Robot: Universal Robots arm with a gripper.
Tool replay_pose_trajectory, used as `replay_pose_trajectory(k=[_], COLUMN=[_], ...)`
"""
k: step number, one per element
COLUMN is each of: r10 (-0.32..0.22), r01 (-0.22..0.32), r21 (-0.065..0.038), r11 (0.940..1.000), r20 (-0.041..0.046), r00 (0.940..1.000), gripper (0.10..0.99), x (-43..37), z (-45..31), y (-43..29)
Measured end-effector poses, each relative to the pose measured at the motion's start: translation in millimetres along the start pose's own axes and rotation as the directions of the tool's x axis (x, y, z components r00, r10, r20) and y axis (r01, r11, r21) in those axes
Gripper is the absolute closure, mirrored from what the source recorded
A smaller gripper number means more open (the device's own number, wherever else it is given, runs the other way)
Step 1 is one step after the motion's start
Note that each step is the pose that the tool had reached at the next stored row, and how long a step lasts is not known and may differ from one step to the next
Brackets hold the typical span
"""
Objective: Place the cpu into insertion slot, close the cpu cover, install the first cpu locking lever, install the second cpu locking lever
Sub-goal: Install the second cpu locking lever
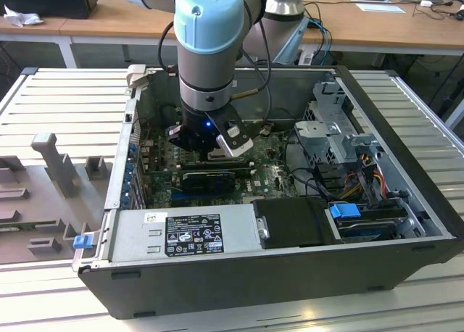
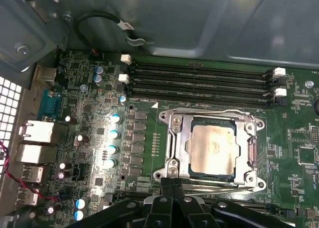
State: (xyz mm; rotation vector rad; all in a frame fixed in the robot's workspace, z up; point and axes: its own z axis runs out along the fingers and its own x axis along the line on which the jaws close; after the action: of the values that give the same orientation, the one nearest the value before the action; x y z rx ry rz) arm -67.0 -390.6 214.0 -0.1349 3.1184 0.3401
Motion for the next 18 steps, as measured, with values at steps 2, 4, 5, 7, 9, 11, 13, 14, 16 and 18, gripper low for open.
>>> replay_pose_trajectory(k=[2,4,5,7,9,11,13,14,16,18], r10=[0.000,0.000,0.000,0.000,0.000,0.000,0.000,0.000,0.000,0.000], r01=[0.000,0.000,0.000,0.000,0.000,0.001,0.001,0.001,0.001,0.001], r21=[0.000,-0.002,-0.005,-0.021,-0.043,-0.068,-0.087,-0.094,-0.101,-0.107], r11=[1.0000,1.0000,1.0000,0.9998,0.9991,0.9977,0.9962,0.9955,0.9949,0.9942], r20=[-0.0001,0.0002,0.0005,0.0020,0.0039,0.0060,0.0077,0.0084,0.0090,0.0094], r00=[1.0000,1.0000,1.0000,1.0000,1.0000,1.0000,1.0000,1.0000,1.0000,1.0000], gripper=[0.980,0.980,0.980,0.980,0.980,0.980,0.980,0.980,0.980,0.980], x=[2.1,3.5,3.6,3.8,4.3,4.8,5.8,6.7,7.1,7.2], z=[0.0,0.5,0.9,1.3,0.8,0.4,0.5,1.3,3.5,6.4], y=[-0.4,-1.3,-1.9,-4.3,-9.0,-13.6,-16.2,-18.0,-18.7,-19.5])
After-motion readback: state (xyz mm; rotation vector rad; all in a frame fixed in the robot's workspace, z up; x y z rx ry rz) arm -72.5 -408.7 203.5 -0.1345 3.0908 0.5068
